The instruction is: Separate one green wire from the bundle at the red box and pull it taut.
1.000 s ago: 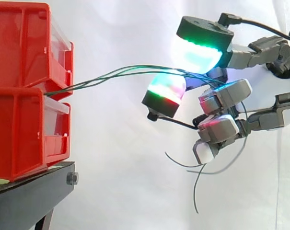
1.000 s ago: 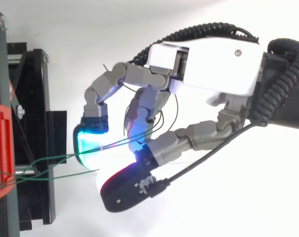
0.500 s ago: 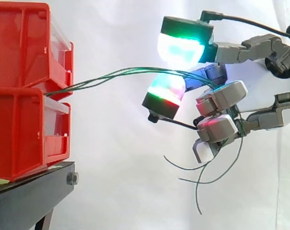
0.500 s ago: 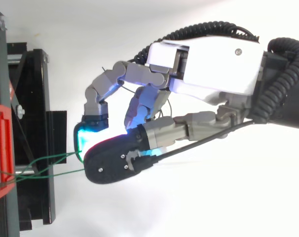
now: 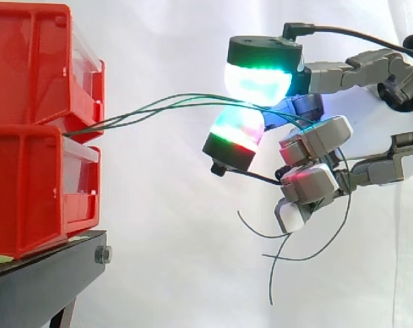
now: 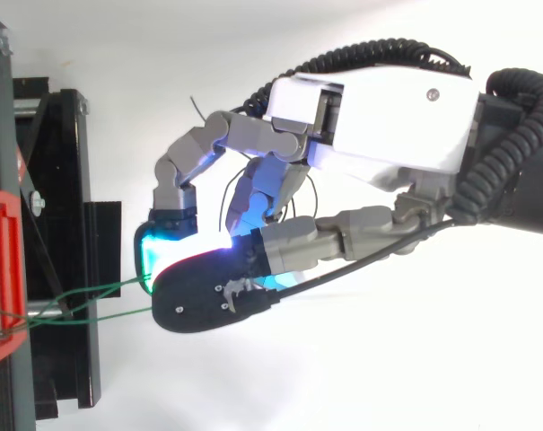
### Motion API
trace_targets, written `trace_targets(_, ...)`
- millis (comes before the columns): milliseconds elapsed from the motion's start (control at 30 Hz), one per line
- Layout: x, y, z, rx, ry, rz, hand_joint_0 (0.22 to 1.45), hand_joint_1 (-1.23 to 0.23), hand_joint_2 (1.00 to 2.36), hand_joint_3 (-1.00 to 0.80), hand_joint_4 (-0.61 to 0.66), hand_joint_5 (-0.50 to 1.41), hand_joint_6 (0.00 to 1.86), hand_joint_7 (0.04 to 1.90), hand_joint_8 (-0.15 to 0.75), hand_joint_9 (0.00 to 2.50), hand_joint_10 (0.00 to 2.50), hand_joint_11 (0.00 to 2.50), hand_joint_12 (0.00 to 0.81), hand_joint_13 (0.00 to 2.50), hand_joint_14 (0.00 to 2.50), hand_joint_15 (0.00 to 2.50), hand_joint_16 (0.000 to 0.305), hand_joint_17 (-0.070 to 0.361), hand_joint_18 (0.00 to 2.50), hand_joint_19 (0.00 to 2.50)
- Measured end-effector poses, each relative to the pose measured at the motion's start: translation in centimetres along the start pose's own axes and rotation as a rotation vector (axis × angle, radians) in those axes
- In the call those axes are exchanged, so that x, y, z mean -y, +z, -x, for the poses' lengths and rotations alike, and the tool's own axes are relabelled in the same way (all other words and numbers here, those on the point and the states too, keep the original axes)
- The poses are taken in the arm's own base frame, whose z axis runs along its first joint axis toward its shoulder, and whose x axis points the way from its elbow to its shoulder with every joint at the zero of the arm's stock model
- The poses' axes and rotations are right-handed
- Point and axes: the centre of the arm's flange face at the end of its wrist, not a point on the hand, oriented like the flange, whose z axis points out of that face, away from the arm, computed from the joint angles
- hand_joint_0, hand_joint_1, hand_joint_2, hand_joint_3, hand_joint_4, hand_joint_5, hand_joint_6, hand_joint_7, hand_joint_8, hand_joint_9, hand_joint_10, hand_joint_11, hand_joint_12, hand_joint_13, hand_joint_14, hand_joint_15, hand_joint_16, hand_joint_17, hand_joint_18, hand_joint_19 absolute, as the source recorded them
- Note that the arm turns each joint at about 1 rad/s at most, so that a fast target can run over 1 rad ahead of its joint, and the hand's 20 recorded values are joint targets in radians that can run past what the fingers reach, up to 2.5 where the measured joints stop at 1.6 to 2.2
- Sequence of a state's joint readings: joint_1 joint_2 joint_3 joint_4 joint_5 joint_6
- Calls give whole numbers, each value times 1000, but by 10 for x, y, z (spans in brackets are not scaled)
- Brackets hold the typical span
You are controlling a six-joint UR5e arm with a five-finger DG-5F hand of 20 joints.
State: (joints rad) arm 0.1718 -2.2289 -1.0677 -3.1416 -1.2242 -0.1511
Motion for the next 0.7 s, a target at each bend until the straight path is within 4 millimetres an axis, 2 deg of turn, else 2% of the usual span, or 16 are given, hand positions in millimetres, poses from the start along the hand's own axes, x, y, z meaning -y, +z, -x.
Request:
trace_targets(133, 0, 0, -1, -1, -1, -1, 636, -726, 1017, -299, 72, -175, 921, 940, 245, 1353, 2, 1675, 332, 1171, 28, 1056, 53, 120, 714, 719)
trace_targets(300, 0, 0, -1, -1, -4, -1, 673, -755, 1002, -482, 72, -174, 925, 908, 249, 1354, 1, 1680, 326, 1174, 29, 1052, 52, 117, 710, 700)
trace_targets(367, 0, 0, -1, -1, -4, -1, 665, -753, 1000, -500, 73, -173, 924, 903, 245, 1357, 0, 1668, 326, 1176, 29, 1053, 52, 117, 709, 702)
trace_targets(533, 0, 0, 0, 0, 0, 2, 656, -733, 1000, -500, 77, -170, 924, 907, 246, 1364, 1, 1665, 329, 1177, 29, 1049, 52, 116, 708, 708)
trace_targets(700, 0, 0, 0, 1, 2, 3, 579, -646, 1000, -500, 91, -164, 919, 906, 255, 1381, 0, 1670, 334, 1185, 29, 1050, 52, 117, 713, 713)
